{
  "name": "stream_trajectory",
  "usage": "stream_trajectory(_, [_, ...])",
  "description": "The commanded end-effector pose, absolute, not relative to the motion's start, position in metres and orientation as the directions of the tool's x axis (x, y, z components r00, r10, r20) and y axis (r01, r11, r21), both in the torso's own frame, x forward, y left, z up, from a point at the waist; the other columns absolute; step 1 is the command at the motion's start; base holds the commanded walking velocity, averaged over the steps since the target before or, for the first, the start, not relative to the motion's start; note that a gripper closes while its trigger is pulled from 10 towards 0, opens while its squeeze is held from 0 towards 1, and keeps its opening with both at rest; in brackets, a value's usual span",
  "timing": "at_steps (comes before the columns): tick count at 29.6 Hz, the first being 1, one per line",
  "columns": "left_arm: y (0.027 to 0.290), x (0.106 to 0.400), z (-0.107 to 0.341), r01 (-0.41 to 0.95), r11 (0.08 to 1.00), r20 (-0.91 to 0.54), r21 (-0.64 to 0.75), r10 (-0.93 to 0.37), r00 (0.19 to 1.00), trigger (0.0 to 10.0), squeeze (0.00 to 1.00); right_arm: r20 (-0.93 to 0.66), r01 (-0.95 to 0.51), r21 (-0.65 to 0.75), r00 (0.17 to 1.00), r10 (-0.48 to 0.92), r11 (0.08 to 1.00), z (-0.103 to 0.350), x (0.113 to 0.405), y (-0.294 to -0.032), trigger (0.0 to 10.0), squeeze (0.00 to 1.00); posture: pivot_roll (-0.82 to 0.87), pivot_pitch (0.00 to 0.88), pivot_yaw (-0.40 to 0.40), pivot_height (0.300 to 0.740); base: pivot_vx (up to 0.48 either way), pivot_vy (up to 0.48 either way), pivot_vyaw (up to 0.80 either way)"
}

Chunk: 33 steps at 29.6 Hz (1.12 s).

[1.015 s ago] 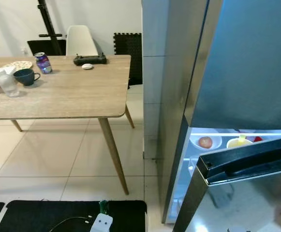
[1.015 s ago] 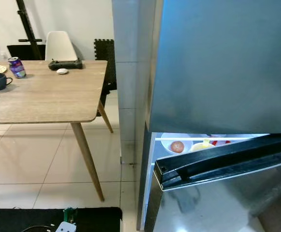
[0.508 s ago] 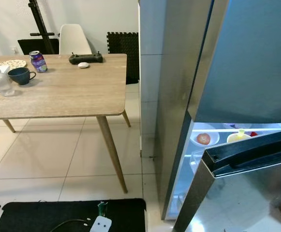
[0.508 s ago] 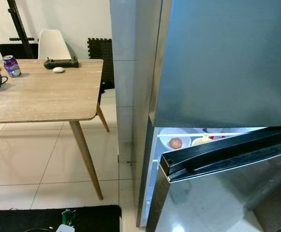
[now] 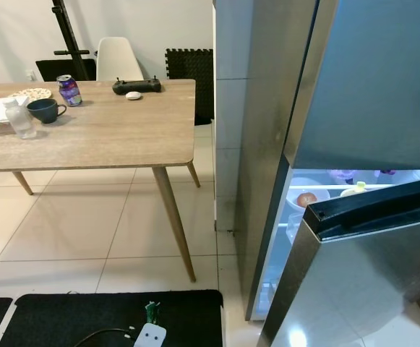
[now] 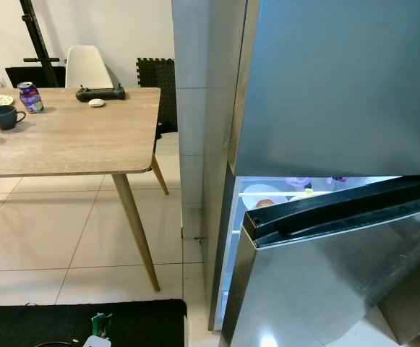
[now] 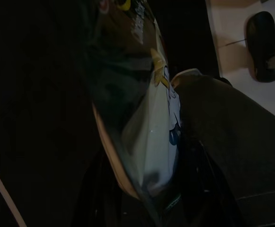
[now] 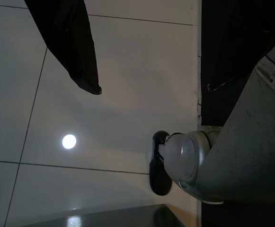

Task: Restocking fridge

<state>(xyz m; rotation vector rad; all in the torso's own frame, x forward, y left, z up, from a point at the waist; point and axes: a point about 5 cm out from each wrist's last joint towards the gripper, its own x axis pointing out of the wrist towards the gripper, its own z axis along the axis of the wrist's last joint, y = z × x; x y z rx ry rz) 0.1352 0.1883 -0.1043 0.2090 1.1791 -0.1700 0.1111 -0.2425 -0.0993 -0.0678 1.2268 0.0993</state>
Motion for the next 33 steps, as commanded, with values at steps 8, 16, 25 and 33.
stream_trajectory(8, [0.186,0.1336,-0.1051,0.244,0.967,-0.929,0.069,-0.028,0.37,10.0,0.0,-0.94,-0.099,-0.002,0.339,0.031,0.995,-0.0977,0.1123,-0.247,10.0,0.0,-0.1,0.0,-0.024,0.74,-0.264,0.0,0.0])
stream_trajectory(16, [0.1857,0.1329,-0.1053,0.244,0.967,-0.929,0.068,-0.028,0.369,10.0,0.0,-0.937,-0.104,0.006,0.346,0.042,0.995,-0.0981,0.1174,-0.2404,10.0,0.0,-0.1,0.0,-0.023,0.74,-0.262,0.0,0.0])
stream_trajectory(25, [0.1868,0.1321,-0.1055,0.245,0.967,-0.93,0.07,-0.026,0.368,10.0,0.0,-0.94,-0.107,0.01,0.339,0.045,0.994,-0.0987,0.1122,-0.2431,10.0,0.0,-0.1,0.0,-0.019,0.74,-0.277,0.0,0.0])
stream_trajectory(33, [0.187,0.1316,-0.1056,0.248,0.966,-0.93,0.072,-0.025,0.366,10.0,0.0,-0.943,-0.106,0.003,0.33,0.038,0.994,-0.0989,0.1081,-0.2462,10.0,0.0,-0.1,0.0,-0.019,0.74,-0.357,0.0,0.0])
